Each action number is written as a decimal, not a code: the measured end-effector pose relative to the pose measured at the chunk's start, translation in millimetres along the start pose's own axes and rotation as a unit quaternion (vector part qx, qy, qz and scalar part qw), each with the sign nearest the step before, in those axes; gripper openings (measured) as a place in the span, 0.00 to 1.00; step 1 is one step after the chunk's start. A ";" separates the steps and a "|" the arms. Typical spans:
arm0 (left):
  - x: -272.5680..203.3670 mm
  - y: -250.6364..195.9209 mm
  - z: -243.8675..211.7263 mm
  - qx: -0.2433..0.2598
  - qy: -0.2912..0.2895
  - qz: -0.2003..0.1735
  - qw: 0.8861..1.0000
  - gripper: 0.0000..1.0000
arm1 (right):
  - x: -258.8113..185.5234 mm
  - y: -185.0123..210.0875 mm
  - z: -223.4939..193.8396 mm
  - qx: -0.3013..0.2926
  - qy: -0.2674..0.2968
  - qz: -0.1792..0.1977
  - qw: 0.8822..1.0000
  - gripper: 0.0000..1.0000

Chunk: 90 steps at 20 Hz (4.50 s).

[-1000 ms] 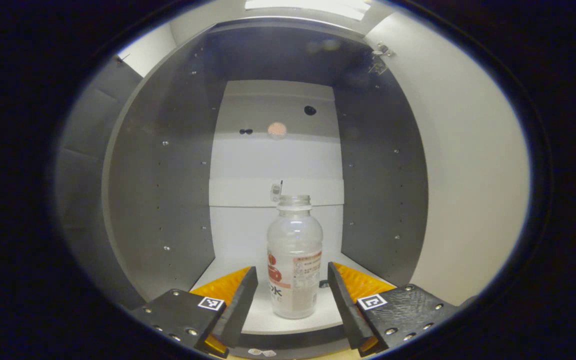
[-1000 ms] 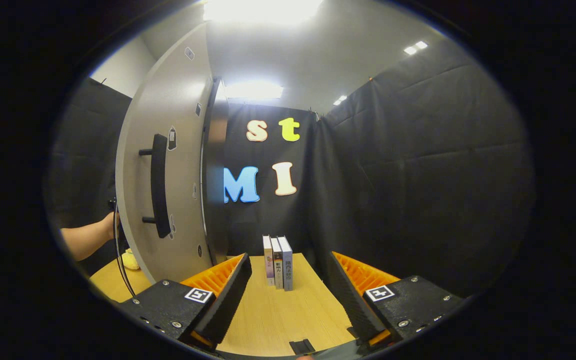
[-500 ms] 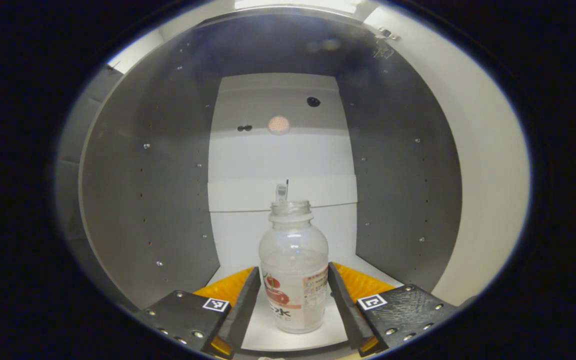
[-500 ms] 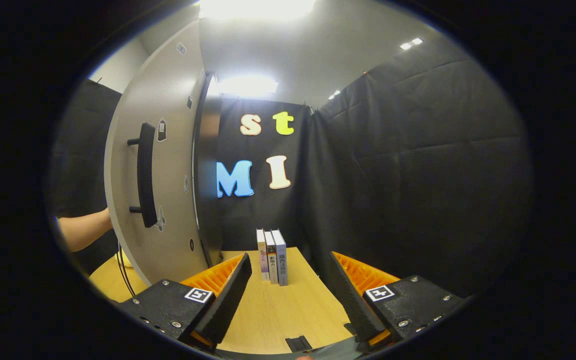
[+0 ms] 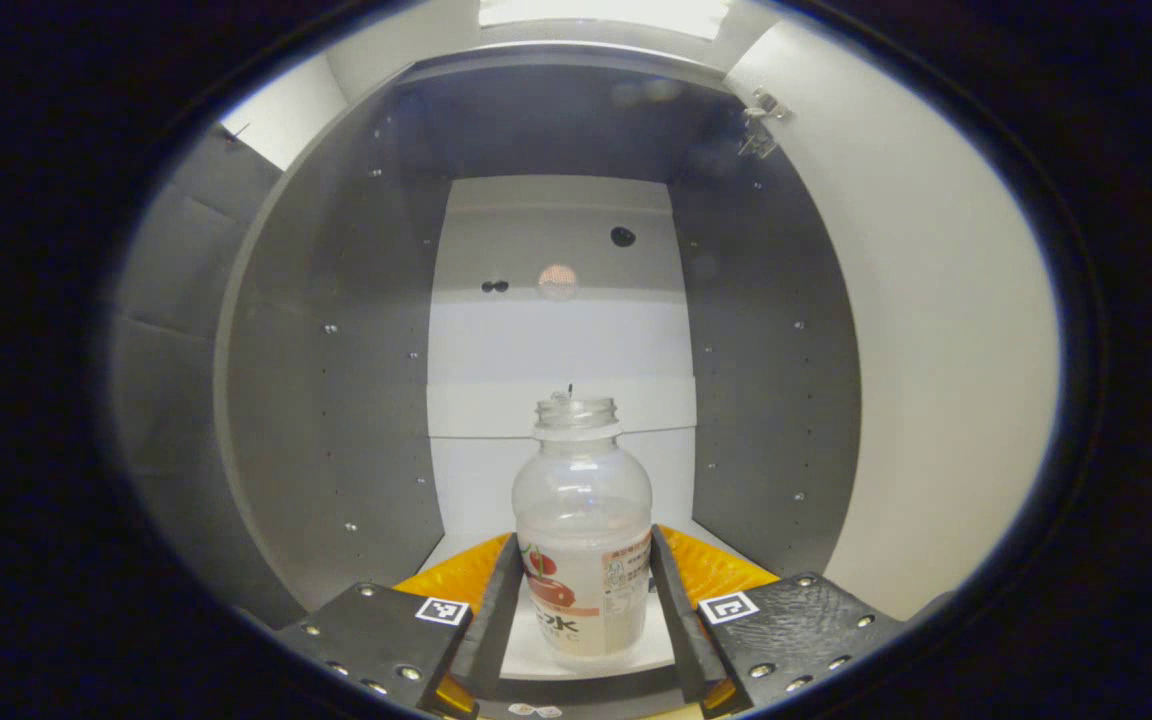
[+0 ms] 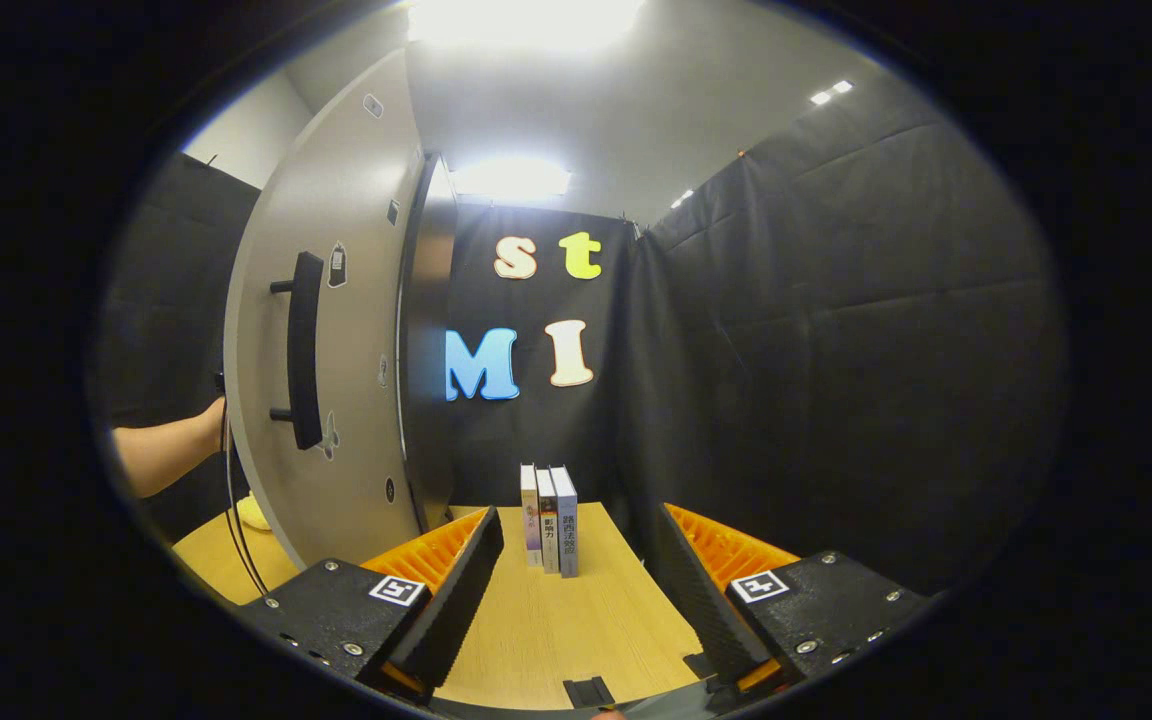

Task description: Open the cabinet door with the right hand, grasp the bottle in the cabinet with the left hand and place it on the coaster, then close the cabinet door with the right hand.

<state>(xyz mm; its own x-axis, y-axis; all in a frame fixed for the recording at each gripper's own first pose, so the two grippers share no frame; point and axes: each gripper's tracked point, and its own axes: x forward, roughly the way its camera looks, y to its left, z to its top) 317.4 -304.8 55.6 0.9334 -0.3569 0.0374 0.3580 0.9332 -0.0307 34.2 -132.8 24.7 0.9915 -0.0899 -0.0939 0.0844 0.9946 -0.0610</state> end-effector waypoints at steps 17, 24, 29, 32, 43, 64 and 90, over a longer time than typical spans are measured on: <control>-148.6 58.1 10.7 -0.005 -0.018 0.020 1.000 0.68 | -25.6 55.1 -7.8 0.037 -0.001 0.057 0.998 0.95; -211.8 72.5 -14.7 -0.006 -0.012 0.015 1.000 0.68 | -62.2 60.8 -12.9 0.038 0.007 0.050 0.998 0.95; -245.2 69.1 -30.6 -0.012 -0.014 0.003 1.000 0.68 | -80.9 64.2 -19.3 0.043 0.013 0.045 0.998 0.95; -261.3 67.2 -44.3 -0.010 -0.018 -0.006 1.000 0.68 | -89.5 70.7 -23.6 0.042 0.018 0.047 0.998 0.95; -323.2 61.4 -129.7 -0.018 0.023 -0.041 0.999 0.68 | -112.3 93.5 -28.1 0.021 0.025 0.054 0.998 0.95; -375.9 40.4 -293.1 -0.031 0.115 -0.021 0.993 0.69 | -129.7 100.3 -64.6 -0.004 0.080 0.058 0.995 0.95; -417.7 29.0 -246.6 -0.032 0.108 -0.006 0.994 0.81 | -127.0 116.2 -25.1 0.010 0.037 0.076 0.996 0.95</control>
<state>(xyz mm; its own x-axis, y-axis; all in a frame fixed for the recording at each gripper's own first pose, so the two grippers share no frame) -56.1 -139.0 -207.2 0.9098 -0.3758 -0.1763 0.3643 0.9265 -0.0944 -84.5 -7.1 4.6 0.9829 0.0587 -0.1745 -0.0634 0.9978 -0.0211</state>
